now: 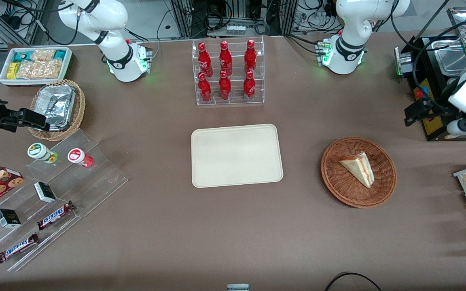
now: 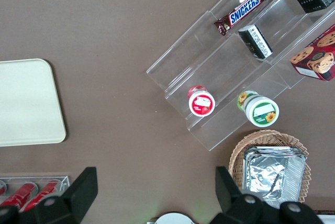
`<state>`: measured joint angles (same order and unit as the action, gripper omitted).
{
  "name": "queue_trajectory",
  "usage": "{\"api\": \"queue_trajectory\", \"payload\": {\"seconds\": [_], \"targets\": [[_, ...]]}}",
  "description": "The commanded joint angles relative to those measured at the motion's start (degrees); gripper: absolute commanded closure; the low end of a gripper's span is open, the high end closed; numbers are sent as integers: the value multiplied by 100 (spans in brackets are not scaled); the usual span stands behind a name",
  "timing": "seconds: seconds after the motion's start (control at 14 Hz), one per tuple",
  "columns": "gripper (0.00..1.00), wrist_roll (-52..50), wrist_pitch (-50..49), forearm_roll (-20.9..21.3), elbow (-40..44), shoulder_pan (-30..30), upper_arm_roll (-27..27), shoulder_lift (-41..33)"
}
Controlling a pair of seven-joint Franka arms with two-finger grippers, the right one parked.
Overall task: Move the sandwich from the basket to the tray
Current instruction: 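Lower the open left gripper over the wrapped sandwich in the basket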
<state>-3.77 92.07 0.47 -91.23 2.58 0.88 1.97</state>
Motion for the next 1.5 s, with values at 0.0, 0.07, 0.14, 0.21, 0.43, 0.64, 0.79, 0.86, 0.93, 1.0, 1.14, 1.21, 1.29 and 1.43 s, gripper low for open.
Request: {"api": "queue_trajectory", "payload": {"seconds": [0.0,0.07,0.14,0.21,0.43,0.64,0.79,0.86,0.93,1.0,1.14,1.21,1.29,1.43], "targets": [[0,-176,731,76,-525,-4,-9,93],[0,-185,995,76,-754,-12,-18,93],[0,-185,1259,76,-983,-12,-18,93],[0,-185,1505,76,-1211,-21,-18,93],[0,-736,2243,76,-1844,-21,-18,163],[0,-1711,2571,76,-2075,22,-9,434],[0,-2248,2807,76,-2136,49,0,681],[0,-2529,2913,76,-2171,49,8,760],[0,-2915,3088,76,-2250,67,17,822],[0,-3188,3342,76,-2390,84,17,822],[0,-3716,3764,84,-2689,146,17,787],[0,-3884,3836,93,-2820,215,17,778],[0,-3938,4010,154,-3013,234,17,752],[0,-4025,4354,199,-3313,234,17,743]]}}
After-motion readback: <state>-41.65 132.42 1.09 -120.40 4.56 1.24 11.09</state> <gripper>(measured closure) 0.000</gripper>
